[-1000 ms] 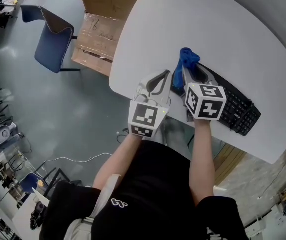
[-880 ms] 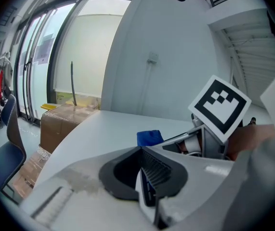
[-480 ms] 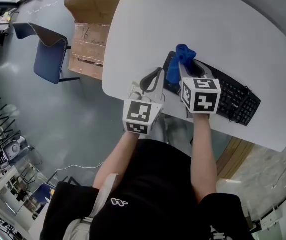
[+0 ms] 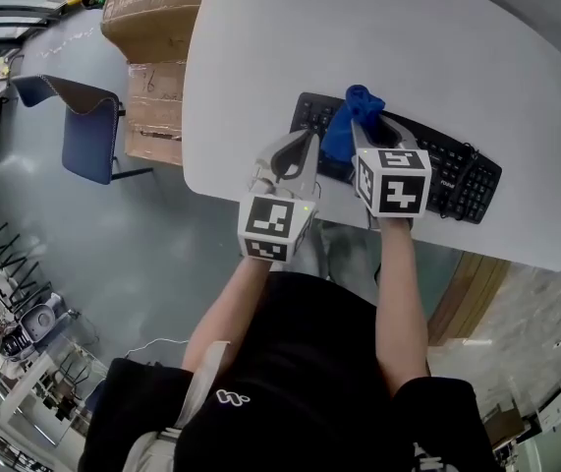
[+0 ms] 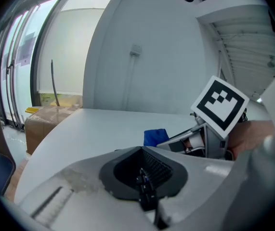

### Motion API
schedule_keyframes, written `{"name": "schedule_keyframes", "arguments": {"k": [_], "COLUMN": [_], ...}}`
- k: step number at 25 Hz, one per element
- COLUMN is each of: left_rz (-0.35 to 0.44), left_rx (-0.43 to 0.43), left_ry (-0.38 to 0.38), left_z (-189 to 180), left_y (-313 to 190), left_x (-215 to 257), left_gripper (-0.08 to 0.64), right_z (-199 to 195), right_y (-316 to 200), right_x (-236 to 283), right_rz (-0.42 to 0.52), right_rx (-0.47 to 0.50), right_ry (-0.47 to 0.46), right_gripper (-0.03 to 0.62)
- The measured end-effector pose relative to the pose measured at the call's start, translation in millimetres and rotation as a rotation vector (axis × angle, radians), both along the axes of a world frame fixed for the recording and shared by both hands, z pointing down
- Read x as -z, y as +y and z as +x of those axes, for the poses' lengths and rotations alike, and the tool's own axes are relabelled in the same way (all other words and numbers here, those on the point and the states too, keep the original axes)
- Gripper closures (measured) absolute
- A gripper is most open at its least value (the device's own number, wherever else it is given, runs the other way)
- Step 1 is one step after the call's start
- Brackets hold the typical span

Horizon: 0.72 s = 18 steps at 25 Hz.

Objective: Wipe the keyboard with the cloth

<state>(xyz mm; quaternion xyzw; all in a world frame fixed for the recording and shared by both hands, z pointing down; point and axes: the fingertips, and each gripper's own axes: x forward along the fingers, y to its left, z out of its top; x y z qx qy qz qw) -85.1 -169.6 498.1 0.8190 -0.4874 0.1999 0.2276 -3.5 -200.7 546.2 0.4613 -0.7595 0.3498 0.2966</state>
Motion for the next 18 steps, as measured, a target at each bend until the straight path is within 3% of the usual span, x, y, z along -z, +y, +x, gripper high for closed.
{"name": "schedule_keyframes", "arguments": {"k": [18], "left_rz": [-0.006], "left_rx": [-0.144], "left_ry": [0.006], "left_z": [80], "left_y": [9], "left_x": [-1], "left_gripper": [0.561], "right_z": [115], "right_y": [25], "right_x": [0], "right_rz": [-0.007], "right_rx": [-0.166], "right_ry": [0.072], "right_gripper": [0.492]}}
